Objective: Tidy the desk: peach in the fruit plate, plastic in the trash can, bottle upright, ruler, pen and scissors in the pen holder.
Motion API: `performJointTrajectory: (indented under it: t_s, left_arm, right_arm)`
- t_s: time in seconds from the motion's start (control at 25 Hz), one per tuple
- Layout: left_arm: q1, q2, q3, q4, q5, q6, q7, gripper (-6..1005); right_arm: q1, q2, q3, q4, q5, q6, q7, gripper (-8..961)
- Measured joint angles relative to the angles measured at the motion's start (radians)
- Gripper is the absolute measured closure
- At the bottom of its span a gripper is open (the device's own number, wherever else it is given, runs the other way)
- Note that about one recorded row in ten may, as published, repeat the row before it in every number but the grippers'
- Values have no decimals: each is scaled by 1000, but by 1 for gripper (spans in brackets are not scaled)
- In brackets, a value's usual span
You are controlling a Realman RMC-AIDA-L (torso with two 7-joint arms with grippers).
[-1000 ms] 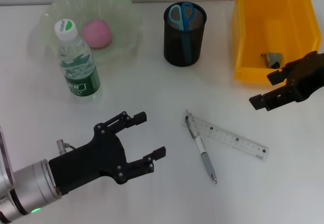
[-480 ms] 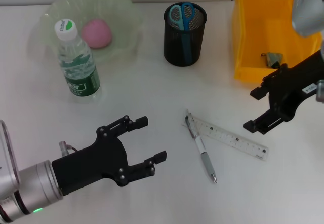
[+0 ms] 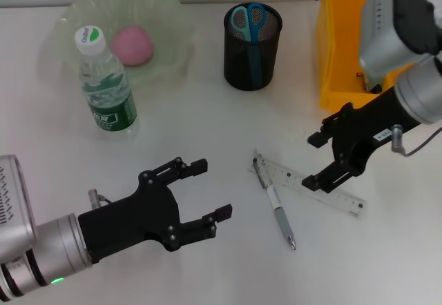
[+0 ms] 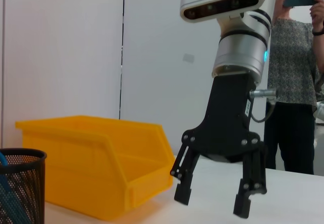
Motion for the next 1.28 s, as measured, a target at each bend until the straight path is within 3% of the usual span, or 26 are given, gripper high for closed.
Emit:
performJointTrajectory:
  t_s: [0.32,1.28]
  left_arm:
    - [0,0,10,0,0,-5,-8,198]
    - [0,0,13,0,0,-13,-10,198]
  right_arm:
    - [34,0,-67,103,-6,85,-6,128]
    - [61,2,-106,223,-2,202,-54,128]
